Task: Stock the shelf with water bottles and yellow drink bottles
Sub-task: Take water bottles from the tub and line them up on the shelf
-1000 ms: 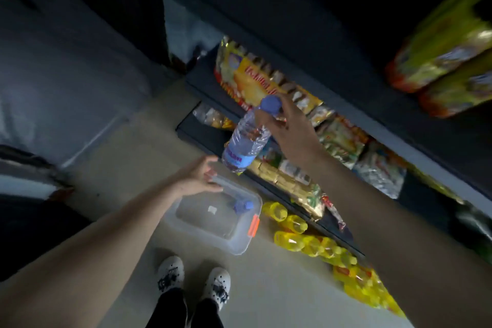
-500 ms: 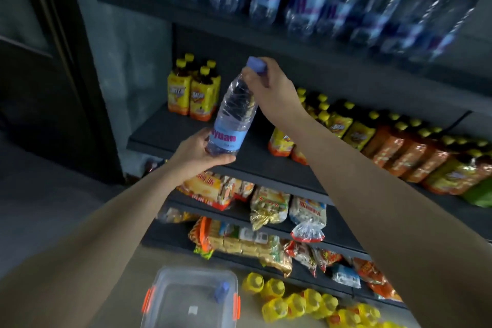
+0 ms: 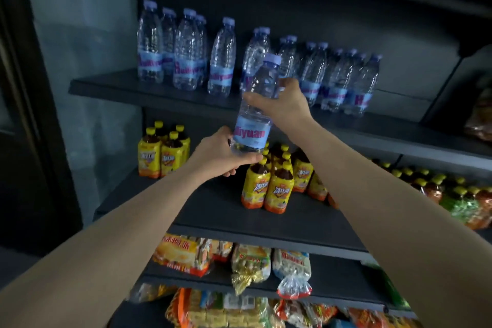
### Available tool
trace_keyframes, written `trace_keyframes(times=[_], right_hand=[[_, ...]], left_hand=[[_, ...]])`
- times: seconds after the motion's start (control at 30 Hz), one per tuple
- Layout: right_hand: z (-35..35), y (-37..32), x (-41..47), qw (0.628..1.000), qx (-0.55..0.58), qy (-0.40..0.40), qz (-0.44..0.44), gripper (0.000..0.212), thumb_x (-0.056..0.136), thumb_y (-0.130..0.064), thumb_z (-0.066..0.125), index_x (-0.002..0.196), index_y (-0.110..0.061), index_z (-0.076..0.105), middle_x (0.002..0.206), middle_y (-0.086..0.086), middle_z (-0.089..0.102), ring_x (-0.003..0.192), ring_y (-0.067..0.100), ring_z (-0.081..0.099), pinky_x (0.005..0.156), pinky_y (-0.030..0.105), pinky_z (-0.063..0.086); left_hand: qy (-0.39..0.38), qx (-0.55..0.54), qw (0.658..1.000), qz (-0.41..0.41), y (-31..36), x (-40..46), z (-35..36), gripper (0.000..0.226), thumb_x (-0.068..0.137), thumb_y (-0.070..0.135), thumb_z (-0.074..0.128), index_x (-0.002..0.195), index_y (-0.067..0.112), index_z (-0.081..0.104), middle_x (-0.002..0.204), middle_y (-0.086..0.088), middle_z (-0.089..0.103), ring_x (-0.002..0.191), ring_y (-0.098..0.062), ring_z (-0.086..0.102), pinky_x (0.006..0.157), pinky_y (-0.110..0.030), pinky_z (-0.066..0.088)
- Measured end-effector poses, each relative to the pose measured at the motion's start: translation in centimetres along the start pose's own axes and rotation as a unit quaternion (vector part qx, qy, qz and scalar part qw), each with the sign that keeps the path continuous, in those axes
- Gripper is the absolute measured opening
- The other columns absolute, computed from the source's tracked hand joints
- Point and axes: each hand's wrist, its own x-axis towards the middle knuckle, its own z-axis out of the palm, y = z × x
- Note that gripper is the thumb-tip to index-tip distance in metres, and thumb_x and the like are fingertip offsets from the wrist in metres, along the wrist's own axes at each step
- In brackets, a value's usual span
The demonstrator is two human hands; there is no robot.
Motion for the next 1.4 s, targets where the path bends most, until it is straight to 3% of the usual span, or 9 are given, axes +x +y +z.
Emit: trace_keyframes(times=[0.13, 0.27, 0.4, 0.53, 0.9, 1.1, 1.2, 1.3, 1.4], right_hand=[[-3.3, -0.5, 4.4, 0.999, 0.007, 0.041, 0.0, 0.091, 0.066, -0.06, 0.083, 0.133, -0.014, 0.041, 0.117, -0.003, 0.058, 0.101, 0.016, 0.06, 0.078, 0.032, 0.051], [-6.6, -0.7, 8.8, 0.995, 0.004, 0.085, -0.042, 0.075, 0.07, -0.055, 0.081, 0.124, -0.018, 0.045, 0.103, -0.008, 0.059, 0.088, 0.008, 0.061, 0.067, 0.028, 0.05], [-9.2, 0.7, 13.0, 0.994, -0.01, 0.096, -0.054, 0.068, 0.07, -0.051, 0.082, 0.121, -0.022, 0.047, 0.099, -0.01, 0.06, 0.087, 0.01, 0.063, 0.072, 0.033, 0.053], [-10.0, 3.2, 16.6, 0.993, -0.057, 0.083, -0.063, 0.073, 0.07, -0.05, 0.084, 0.124, -0.022, 0.045, 0.104, -0.005, 0.061, 0.089, 0.015, 0.062, 0.071, 0.031, 0.05], [-6.2, 9.4, 23.0, 0.995, -0.046, 0.067, -0.062, 0.087, 0.072, -0.054, 0.082, 0.14, -0.015, 0.043, 0.119, 0.0, 0.061, 0.102, 0.02, 0.06, 0.086, 0.035, 0.054], [-4.1, 10.9, 23.7, 0.994, -0.011, 0.073, -0.078, 0.084, 0.079, -0.056, 0.075, 0.142, -0.014, 0.039, 0.099, -0.006, 0.064, 0.082, 0.01, 0.062, 0.06, 0.023, 0.047], [-3.4, 12.3, 22.9, 0.994, -0.012, 0.058, -0.089, 0.086, 0.079, -0.059, 0.073, 0.144, -0.018, 0.033, 0.112, -0.007, 0.062, 0.094, 0.014, 0.062, 0.073, 0.03, 0.053], [-2.9, 14.0, 22.0, 0.995, -0.058, 0.022, -0.074, 0.085, 0.075, -0.057, 0.077, 0.137, -0.017, 0.036, 0.122, 0.001, 0.062, 0.1, 0.02, 0.064, 0.078, 0.034, 0.054], [-2.5, 15.0, 21.4, 0.995, -0.091, -0.015, -0.041, 0.07, 0.075, -0.053, 0.077, 0.123, -0.017, 0.042, 0.113, 0.001, 0.062, 0.097, 0.022, 0.061, 0.077, 0.032, 0.048]], left_hand=[[-0.037, 0.045, 0.997, 0.048, 3.7, 4.7, -1.9, 0.066, 0.074, 0.066, 0.072, 0.121, 0.022, 0.057, 0.076, 0.002, 0.074, 0.064, -0.009, 0.071, 0.065, -0.029, 0.061], [0.01, 0.178, 0.981, 0.074, 6.9, 10.3, -3.5, 0.069, 0.08, 0.078, 0.051, 0.121, 0.023, 0.063, 0.103, 0.01, 0.069, 0.089, -0.012, 0.067, 0.082, -0.033, 0.055], [0.076, 0.246, 0.963, 0.079, 7.4, 16.2, -4.0, 0.048, 0.091, 0.058, 0.057, 0.122, 0.021, 0.062, 0.113, 0.003, 0.067, 0.104, -0.019, 0.062, 0.086, -0.032, 0.049], [0.139, 0.287, 0.946, 0.065, 6.6, 20.1, -2.9, 0.048, 0.093, 0.042, 0.061, 0.129, 0.01, 0.056, 0.118, -0.008, 0.065, 0.107, -0.027, 0.06, 0.084, -0.034, 0.047], [0.137, 0.263, 0.955, 0.009, 3.7, 24.1, 0.3, 0.069, 0.091, 0.045, 0.066, 0.14, 0.007, 0.037, 0.124, -0.011, 0.061, 0.107, -0.03, 0.062, 0.085, -0.037, 0.049], [0.12, 0.166, 0.978, -0.039, 2.8, 25.9, 0.7, 0.072, 0.084, 0.049, 0.072, 0.139, 0.014, 0.04, 0.129, -0.005, 0.06, 0.114, -0.027, 0.059, 0.095, -0.04, 0.049], [0.106, 0.134, 0.985, -0.037, 2.4, 26.0, 0.9, 0.08, 0.073, 0.054, 0.078, 0.136, 0.018, 0.043, 0.129, 0.0, 0.06, 0.118, -0.023, 0.059, 0.099, -0.04, 0.048], [0.102, 0.117, 0.988, -0.013, 2.3, 25.9, 1.2, 0.064, 0.077, 0.045, 0.077, 0.132, 0.024, 0.052, 0.129, 0.001, 0.062, 0.117, -0.02, 0.059, 0.099, -0.035, 0.047], [0.099, 0.112, 0.989, -0.003, 2.3, 25.8, 1.1, 0.056, 0.082, 0.037, 0.076, 0.132, 0.022, 0.053, 0.129, 0.0, 0.062, 0.119, -0.021, 0.057, 0.092, -0.027, 0.041]])
